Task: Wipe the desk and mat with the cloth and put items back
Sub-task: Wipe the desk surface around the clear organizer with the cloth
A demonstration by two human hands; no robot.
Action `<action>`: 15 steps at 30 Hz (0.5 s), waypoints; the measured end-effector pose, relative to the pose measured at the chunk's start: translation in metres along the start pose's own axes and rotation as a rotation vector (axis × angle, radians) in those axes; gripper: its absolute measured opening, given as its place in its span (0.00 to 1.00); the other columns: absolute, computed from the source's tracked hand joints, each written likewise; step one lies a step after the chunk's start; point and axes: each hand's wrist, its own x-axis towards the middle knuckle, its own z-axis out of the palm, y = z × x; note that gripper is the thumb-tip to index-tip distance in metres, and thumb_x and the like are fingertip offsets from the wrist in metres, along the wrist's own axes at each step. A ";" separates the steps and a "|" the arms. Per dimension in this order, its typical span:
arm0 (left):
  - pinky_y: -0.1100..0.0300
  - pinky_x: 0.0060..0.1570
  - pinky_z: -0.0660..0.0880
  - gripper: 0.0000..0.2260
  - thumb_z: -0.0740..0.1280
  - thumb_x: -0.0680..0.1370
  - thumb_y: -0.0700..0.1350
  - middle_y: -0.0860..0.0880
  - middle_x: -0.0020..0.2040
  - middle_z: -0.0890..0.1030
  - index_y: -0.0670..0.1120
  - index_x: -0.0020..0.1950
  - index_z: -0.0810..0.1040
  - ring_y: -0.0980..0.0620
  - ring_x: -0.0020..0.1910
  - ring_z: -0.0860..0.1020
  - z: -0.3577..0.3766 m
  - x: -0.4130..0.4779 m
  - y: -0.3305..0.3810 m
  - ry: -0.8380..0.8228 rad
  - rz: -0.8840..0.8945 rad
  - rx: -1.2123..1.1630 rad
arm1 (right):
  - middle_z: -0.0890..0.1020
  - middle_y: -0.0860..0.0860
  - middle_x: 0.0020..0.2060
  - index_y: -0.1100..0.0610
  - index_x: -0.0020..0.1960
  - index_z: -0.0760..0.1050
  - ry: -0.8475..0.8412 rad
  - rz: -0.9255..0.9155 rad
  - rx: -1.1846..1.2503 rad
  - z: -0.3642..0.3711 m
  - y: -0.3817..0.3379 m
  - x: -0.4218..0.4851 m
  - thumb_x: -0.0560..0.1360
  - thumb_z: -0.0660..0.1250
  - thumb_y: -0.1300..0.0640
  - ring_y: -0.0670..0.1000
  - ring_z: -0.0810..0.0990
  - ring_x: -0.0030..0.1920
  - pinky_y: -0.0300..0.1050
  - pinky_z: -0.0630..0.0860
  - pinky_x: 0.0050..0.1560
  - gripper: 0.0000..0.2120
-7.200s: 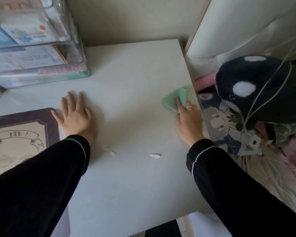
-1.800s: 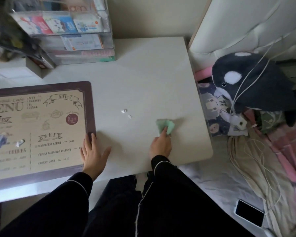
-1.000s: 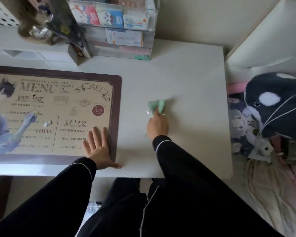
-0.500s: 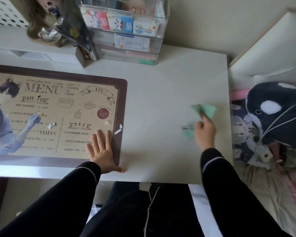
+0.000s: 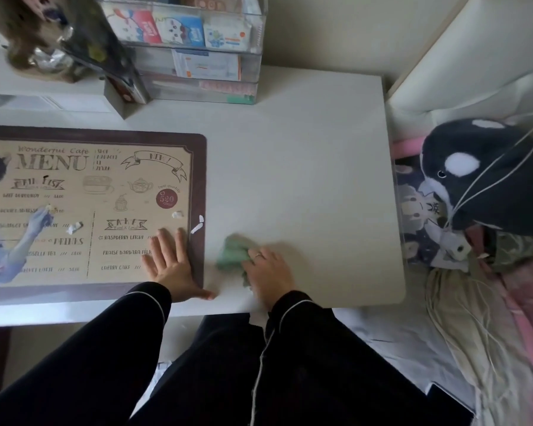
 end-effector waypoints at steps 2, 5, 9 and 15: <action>0.36 0.64 0.29 0.77 0.76 0.46 0.70 0.39 0.68 0.19 0.52 0.63 0.14 0.39 0.66 0.20 0.001 0.001 -0.001 0.001 0.006 0.004 | 0.80 0.58 0.56 0.56 0.59 0.78 0.136 0.279 -0.048 -0.013 0.056 -0.016 0.72 0.67 0.57 0.59 0.77 0.54 0.49 0.73 0.52 0.15; 0.38 0.61 0.27 0.76 0.77 0.47 0.70 0.38 0.66 0.18 0.51 0.63 0.14 0.38 0.65 0.20 0.000 0.001 0.000 -0.009 0.007 -0.007 | 0.79 0.64 0.54 0.59 0.69 0.71 0.252 0.980 0.046 -0.028 0.149 -0.057 0.74 0.62 0.61 0.64 0.76 0.55 0.54 0.72 0.53 0.22; 0.38 0.60 0.27 0.76 0.77 0.48 0.69 0.39 0.63 0.16 0.51 0.61 0.13 0.38 0.63 0.19 0.000 -0.002 0.001 -0.016 0.023 -0.002 | 0.74 0.65 0.61 0.64 0.69 0.66 0.208 1.220 0.075 -0.017 0.133 -0.058 0.75 0.62 0.59 0.65 0.72 0.59 0.54 0.69 0.57 0.24; 0.37 0.64 0.29 0.75 0.78 0.49 0.68 0.37 0.69 0.22 0.52 0.64 0.15 0.37 0.68 0.23 0.004 -0.007 -0.001 0.045 0.051 -0.023 | 0.73 0.58 0.63 0.56 0.66 0.72 -0.023 0.385 0.163 0.034 -0.041 0.000 0.75 0.59 0.60 0.61 0.70 0.61 0.52 0.66 0.59 0.19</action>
